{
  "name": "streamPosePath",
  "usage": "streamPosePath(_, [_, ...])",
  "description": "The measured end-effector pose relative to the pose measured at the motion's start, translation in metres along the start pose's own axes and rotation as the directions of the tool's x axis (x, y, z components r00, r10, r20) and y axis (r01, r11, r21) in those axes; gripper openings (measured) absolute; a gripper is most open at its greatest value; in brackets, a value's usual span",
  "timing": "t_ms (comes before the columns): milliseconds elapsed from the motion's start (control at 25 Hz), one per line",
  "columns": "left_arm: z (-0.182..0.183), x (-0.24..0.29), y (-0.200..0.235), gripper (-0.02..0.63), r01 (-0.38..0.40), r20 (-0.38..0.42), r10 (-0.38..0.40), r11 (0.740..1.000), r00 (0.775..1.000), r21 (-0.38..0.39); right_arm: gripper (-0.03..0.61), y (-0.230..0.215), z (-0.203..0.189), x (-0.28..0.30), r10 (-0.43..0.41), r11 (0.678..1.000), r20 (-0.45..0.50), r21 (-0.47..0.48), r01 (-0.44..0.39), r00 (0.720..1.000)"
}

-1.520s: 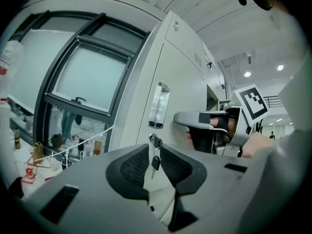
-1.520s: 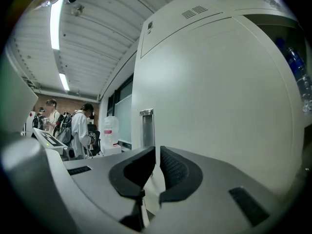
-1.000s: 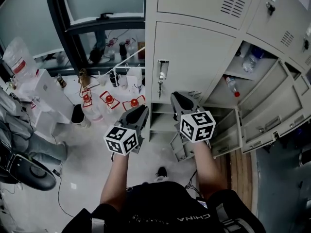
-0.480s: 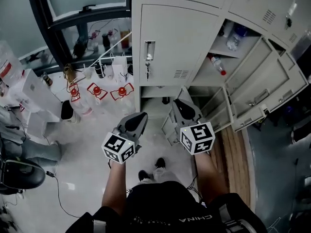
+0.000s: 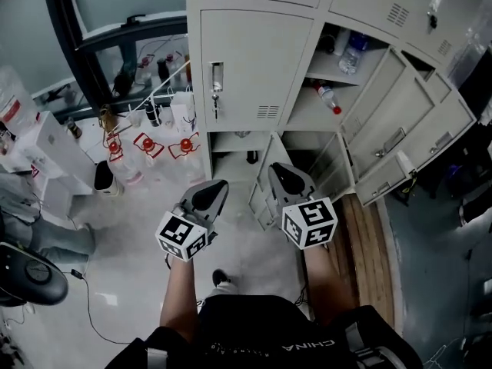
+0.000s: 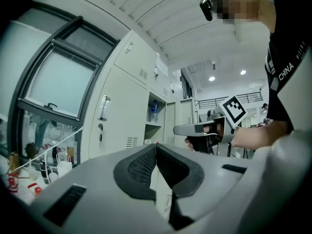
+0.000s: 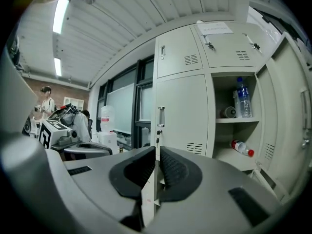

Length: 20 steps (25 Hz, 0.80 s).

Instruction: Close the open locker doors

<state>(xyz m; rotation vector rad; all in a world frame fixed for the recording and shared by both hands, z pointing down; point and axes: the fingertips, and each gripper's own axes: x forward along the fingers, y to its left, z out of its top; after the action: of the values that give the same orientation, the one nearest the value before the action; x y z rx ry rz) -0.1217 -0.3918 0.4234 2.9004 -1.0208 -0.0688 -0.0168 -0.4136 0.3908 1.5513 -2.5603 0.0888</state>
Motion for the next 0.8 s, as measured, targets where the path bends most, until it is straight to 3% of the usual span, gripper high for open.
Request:
streamPosePath(280, [-0.009,0.015,-0.076,0.021,-0.131,-0.037,0.134,0.989,0.990,0.067,0.051,-0.034,-0.024,-0.092,0.034,0.998,-0.021,-0.057,-0.035,0.999])
streamPosePath(520, [-0.026,0.009,-0.163,0.021,-0.173,-0.109,0.189,0.975,0.976,0.137,0.049,-0.045,-0.051,-0.168,0.080,0.994,-0.029,-0.078,-0.082,0.996])
streamPosePath(800, [-0.038,-0.017,-0.211,0.021,-0.205,-0.167,0.236,0.961,0.957,0.185,0.049,-0.031,-0.069,-0.212,0.115,0.993,-0.007,-0.032,-0.115,0.993])
